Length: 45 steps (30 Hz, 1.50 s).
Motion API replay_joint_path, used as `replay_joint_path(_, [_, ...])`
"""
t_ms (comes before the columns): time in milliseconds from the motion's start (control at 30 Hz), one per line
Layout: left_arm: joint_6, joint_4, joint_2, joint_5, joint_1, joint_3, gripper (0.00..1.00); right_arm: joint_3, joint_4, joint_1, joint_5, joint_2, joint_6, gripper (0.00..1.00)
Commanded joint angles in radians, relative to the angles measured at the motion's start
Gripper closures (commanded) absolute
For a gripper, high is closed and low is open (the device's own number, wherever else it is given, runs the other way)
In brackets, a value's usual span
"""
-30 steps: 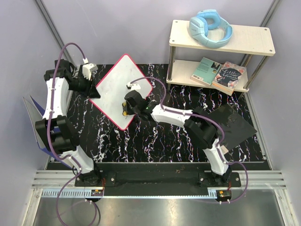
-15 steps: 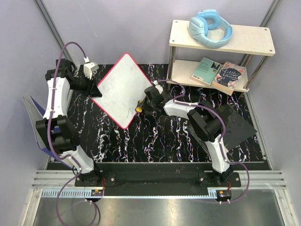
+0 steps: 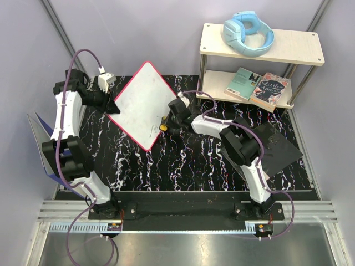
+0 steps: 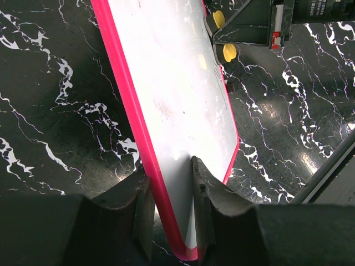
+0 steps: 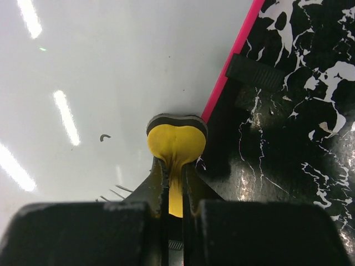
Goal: Erase the whiteboard
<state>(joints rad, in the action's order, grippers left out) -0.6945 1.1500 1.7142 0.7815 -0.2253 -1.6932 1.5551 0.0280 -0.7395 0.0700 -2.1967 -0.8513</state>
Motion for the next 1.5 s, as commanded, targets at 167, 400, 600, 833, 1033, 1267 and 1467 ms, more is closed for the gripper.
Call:
replay_joint_path(167, [-0.106, -0.072, -0.008, -0.033, 0.02, -0.01, 1.0, 0.12, -0.142, -0.126, -0.006, 0.055, 0.116, 1.0])
replay_joint_path(400, [-0.099, -0.07, -0.002, -0.034, 0.021, -0.014, 1.0, 0.088, -0.12, -0.135, -0.056, 0.035, 0.042, 1.0])
replay_joint_path(600, [-0.092, -0.072, -0.002, -0.022, 0.02, -0.016, 1.0, -0.078, -0.207, -0.164, -0.133, 0.04, -0.138, 1.0])
replay_joint_path(833, [-0.086, -0.072, -0.002, -0.019, 0.02, -0.023, 1.0, -0.07, -0.174, -0.241, -0.139, 0.037, -0.199, 1.0])
replay_joint_path(1033, [-0.086, -0.07, -0.004, -0.024, 0.02, -0.029, 1.0, -0.125, -0.211, -0.253, -0.21, 0.035, -0.328, 1.0])
replay_joint_path(1267, [-0.086, -0.072, -0.002, -0.021, 0.02, -0.028, 1.0, -0.25, -0.231, -0.238, -0.031, 0.11, -0.338, 1.0])
replay_joint_path(1467, [-0.091, -0.072, -0.008, -0.025, 0.02, -0.033, 1.0, -0.276, -0.23, -0.195, 0.089, 0.138, -0.331, 1.0])
